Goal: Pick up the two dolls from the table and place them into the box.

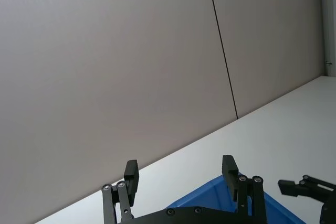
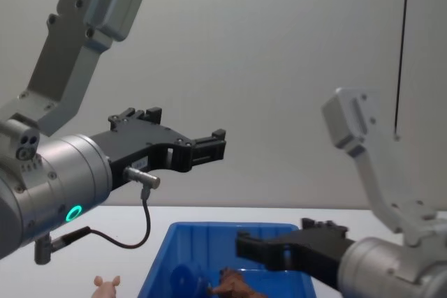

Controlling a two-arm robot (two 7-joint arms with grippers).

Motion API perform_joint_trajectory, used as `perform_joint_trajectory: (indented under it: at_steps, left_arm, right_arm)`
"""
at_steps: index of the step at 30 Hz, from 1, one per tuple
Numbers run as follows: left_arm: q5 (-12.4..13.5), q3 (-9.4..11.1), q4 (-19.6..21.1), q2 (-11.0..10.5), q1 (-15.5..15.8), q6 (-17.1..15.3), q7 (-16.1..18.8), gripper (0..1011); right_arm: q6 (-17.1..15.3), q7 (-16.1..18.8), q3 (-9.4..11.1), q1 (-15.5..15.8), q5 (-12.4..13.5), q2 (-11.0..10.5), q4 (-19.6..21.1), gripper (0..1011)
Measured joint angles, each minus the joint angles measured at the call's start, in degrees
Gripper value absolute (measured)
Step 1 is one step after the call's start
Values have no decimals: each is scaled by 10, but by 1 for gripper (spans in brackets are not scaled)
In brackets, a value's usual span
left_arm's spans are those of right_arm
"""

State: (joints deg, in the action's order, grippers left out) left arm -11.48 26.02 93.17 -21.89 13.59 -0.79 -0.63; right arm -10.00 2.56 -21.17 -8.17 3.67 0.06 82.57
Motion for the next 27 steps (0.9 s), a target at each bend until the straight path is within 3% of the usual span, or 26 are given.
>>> perform_joint_trajectory:
  at_steps: [16, 27]
  left_arm:
    - [0, 0, 0, 0, 0, 0, 0, 1001]
    - [0, -1, 0, 0, -1, -1, 0, 1001]
  right_arm:
    - [17, -64, 28, 55, 0, -46, 70, 1001]
    - [19, -85, 41, 77, 5, -66, 95, 1001]
